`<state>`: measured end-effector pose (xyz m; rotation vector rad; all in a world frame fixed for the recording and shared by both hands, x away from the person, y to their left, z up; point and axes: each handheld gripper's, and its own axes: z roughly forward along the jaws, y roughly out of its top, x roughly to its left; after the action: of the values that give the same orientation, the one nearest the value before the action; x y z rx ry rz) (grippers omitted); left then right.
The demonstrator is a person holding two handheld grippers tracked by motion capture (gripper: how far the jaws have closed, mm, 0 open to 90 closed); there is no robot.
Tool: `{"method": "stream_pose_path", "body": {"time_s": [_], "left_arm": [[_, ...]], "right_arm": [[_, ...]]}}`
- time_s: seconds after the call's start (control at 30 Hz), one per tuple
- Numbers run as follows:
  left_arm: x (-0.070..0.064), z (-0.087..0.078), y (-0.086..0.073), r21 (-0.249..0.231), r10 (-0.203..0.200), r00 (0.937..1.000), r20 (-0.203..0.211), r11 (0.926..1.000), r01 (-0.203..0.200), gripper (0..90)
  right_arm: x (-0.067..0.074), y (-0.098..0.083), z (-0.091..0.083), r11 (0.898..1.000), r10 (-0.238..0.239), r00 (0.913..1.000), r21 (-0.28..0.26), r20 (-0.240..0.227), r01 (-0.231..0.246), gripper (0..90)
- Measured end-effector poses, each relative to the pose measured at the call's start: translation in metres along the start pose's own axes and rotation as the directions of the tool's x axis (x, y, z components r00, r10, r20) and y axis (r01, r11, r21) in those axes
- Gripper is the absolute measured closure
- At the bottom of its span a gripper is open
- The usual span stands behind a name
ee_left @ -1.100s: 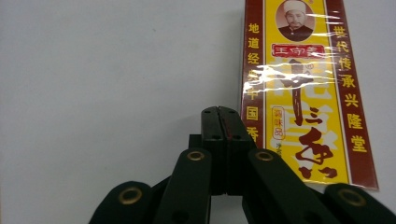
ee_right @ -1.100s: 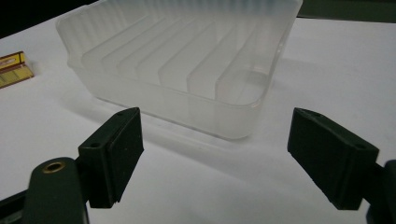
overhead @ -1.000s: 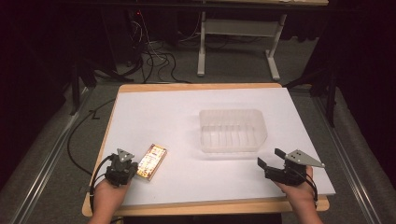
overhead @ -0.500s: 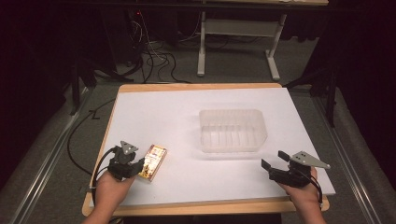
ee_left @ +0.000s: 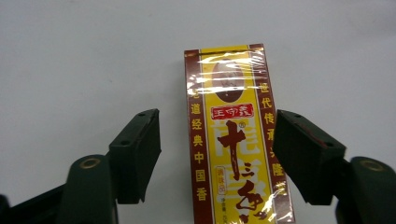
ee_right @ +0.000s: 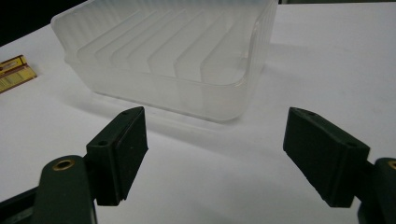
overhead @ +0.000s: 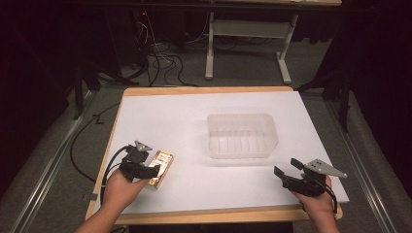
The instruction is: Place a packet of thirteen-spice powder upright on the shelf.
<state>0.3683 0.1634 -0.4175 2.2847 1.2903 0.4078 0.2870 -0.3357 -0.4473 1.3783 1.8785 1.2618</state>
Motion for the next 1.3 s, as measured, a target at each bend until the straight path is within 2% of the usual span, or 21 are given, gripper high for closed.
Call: {"method": "stream_pose_path", "body": {"time_s": [0.03,0.1,0.37,0.47,0.6,0.8,0.9,1.17,1.2,1.27,1.3], "left_arm": [[0.0,0.001,0.002,0.02,0.003,0.9999,0.015,0.9998,-0.003,29.8],[-0.002,0.005,0.005,0.063,0.001,0.9993,0.039,0.998,-0.003,24.2],[-0.01,0.012,0.011,0.099,0.031,0.9988,0.038,0.9945,-0.034,18.7],[-0.012,0.019,0.013,0.158,0.039,0.998,0.049,0.9864,-0.046,15.7],[-0.011,0.021,0.014,0.17,0.035,0.9982,0.048,0.9845,-0.043,15.7],[-0.011,0.024,0.02,0.206,0.028,0.9984,0.05,0.9778,-0.038,15.4],[-0.011,0.025,0.021,0.237,0.013,0.9988,0.048,0.9713,-0.024,15.0],[-0.009,0.029,0.024,0.272,-0.01,0.9978,0.065,0.9623,-0.008,12.8],[-0.008,0.032,0.024,0.289,-0.011,0.9973,0.072,0.9574,-0.01,12.8],[-0.008,0.033,0.024,0.296,-0.007,0.9973,0.072,0.9552,-0.014,13.0],[-0.008,0.035,0.024,0.312,-0.001,0.9975,0.07,0.95,-0.021,13.2]], "right_arm": [[0.0,0.0,0.0,1.0,0.0,1.0,0.0,0.0,0.0,22.4],[0.0,-0.001,0.002,1.0,-0.001,1.0,0.008,-0.002,0.001,22.5],[0.001,-0.001,0.003,1.0,0.002,1.0,0.018,-0.002,-0.001,22.4],[0.0,-0.001,0.004,1.0,0.002,1.0,0.023,-0.004,-0.002,22.2],[0.0,-0.001,0.005,1.0,0.002,1.0,0.026,-0.005,-0.002,22.2],[0.0,0.0,0.004,1.0,0.008,0.9999,0.022,-0.007,-0.008,22.1],[-0.001,0.0,0.004,1.0,0.014,0.9998,0.02,-0.013,-0.013,21.9],[-0.001,0.001,0.003,1.0,0.012,0.9999,0.014,-0.01,-0.011,21.9],[-0.002,0.001,0.003,1.0,0.011,0.9999,0.017,-0.01,-0.011,21.9],[-0.002,0.001,0.004,1.0,0.011,0.9999,0.017,-0.01,-0.011,21.9],[-0.002,0.001,0.004,1.0,0.012,0.9999,0.022,-0.007,-0.012,21.9]]}}
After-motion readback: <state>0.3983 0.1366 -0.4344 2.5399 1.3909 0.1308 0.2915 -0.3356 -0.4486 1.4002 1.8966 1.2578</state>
